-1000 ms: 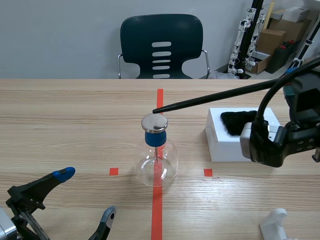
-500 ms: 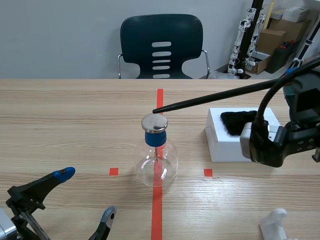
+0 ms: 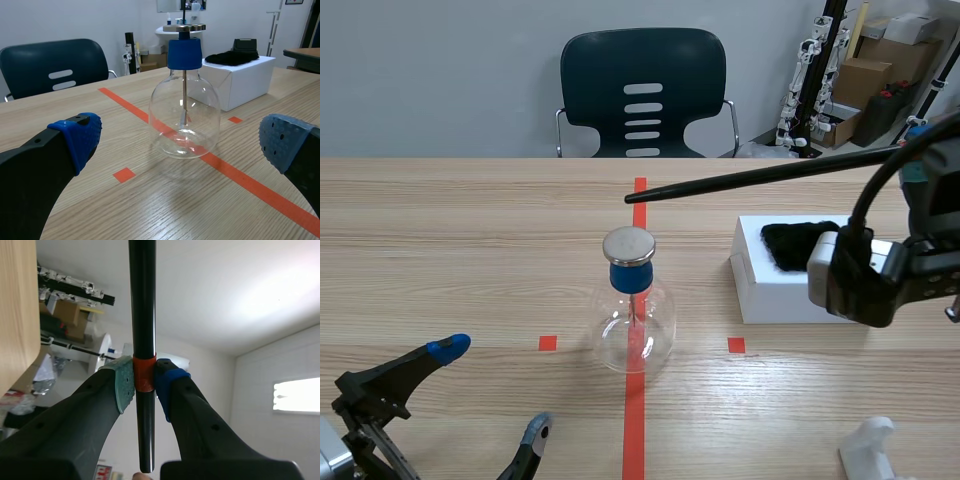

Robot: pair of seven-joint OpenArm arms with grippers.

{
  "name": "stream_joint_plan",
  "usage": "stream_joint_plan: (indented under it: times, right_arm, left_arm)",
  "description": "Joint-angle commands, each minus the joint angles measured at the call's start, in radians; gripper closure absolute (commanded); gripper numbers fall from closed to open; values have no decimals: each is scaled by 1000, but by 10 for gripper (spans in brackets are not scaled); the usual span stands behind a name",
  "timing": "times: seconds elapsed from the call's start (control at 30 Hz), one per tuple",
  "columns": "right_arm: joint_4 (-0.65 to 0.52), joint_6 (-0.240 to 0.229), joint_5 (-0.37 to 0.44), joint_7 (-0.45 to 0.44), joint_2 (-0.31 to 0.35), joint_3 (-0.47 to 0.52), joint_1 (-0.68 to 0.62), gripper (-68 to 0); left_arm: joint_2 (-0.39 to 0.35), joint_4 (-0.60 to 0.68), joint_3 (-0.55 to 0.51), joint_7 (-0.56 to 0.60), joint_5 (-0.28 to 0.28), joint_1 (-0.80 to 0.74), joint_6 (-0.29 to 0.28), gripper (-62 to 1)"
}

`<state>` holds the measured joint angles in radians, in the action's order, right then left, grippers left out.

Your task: Do the electroscope experiment. go back to the standby pose

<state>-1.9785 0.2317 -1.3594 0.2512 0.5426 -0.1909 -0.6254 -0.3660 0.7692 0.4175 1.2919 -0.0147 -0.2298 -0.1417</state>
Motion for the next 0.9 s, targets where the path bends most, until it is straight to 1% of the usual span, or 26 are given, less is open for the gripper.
stream_joint_plan:
  times: [0.0,0.1,0.23,0.37,0.5,0.6,0.67,0.77,0.87]
  right_arm:
    - [-58,25,6,-16,-34,37,-33,-11]
    - [-109,61,6,-80,-109,100,-104,-11]
    - [-169,72,6,-206,-228,190,-209,-11]
    - [-196,155,16,-357,-353,274,-299,-10]
    - [-201,208,83,-526,-463,350,-383,-11]
    - [-201,254,153,-650,-531,405,-440,-11]
    - [-201,275,201,-730,-572,440,-472,-11]
    - [-201,277,249,-838,-636,491,-514,-11]
    - [-201,277,280,-924,-686,536,-550,-11]
  left_arm:
    - [0,14,-3,18,4,-3,-2,-623]
    - [0,14,-3,20,4,-3,-2,-623]
    - [0,14,-3,21,4,-3,-2,-623]
    - [0,14,-3,21,4,-3,-2,-623]
    - [0,14,-3,21,4,-3,-2,-623]
    - [0,14,-3,21,4,-3,-2,-623]
    - [0,14,-3,21,4,-3,-2,-623]
    - [0,14,-3,21,4,-3,-2,-623]
    - [0,14,-3,21,4,-3,-2,-623]
